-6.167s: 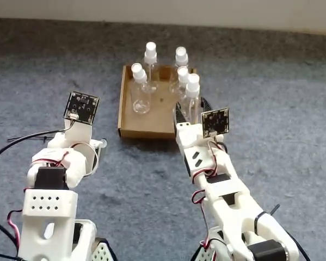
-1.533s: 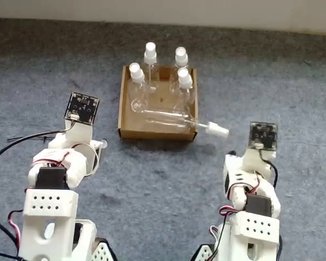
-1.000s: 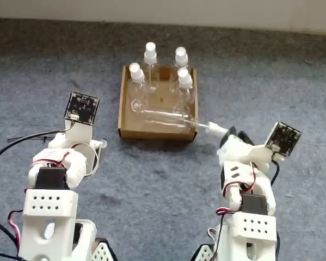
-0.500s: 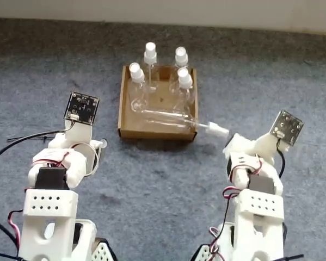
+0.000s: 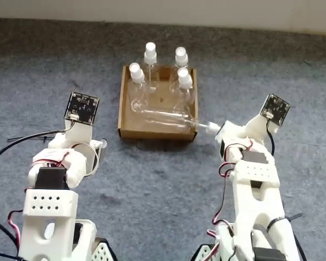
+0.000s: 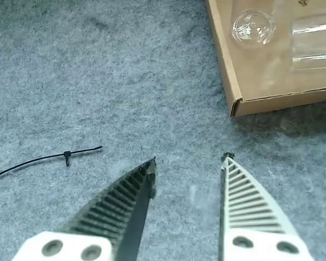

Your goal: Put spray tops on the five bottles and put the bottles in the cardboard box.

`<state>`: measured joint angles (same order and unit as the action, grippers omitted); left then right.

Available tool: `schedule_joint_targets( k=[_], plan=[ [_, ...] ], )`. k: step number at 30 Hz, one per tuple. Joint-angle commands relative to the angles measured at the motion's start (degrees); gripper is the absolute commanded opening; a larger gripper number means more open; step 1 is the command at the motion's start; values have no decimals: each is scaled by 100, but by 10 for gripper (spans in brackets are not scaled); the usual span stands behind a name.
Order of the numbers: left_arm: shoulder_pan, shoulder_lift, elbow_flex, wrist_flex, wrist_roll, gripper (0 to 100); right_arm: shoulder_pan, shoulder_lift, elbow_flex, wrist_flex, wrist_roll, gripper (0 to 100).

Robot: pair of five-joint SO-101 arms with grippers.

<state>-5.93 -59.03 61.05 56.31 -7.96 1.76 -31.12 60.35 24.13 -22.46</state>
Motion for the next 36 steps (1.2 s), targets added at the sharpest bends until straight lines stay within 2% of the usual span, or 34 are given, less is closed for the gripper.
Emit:
schedule_joint_targets(
  k=[1, 17, 21, 24, 26, 29, 33, 36],
  plan=[
    [-31, -48, -48, -114, 62, 184, -136, 57, -338, -303, -53, 6],
    [-75, -66, -48, -114, 44, 184, -136, 40, -567, -435, -53, 6],
    [-919, -92, -101, -229, 9, 184, -110, 31, -567, -426, -35, 6],
    [-1868, -57, 224, -1046, 0, 184, 40, 31, -567, -391, 589, 6],
    [-2246, -57, 743, -1732, -246, 184, 163, 31, -567, -391, 888, 6],
    [-2387, -92, 1771, -2593, -844, 184, 259, 92, -567, -382, 949, 6],
    [-2343, -101, 2870, -3675, -835, 184, 286, 101, -523, -382, 958, 6],
    [-2527, -101, 2923, -3912, -844, 184, 286, 101, -523, -382, 958, 6]
  ],
)
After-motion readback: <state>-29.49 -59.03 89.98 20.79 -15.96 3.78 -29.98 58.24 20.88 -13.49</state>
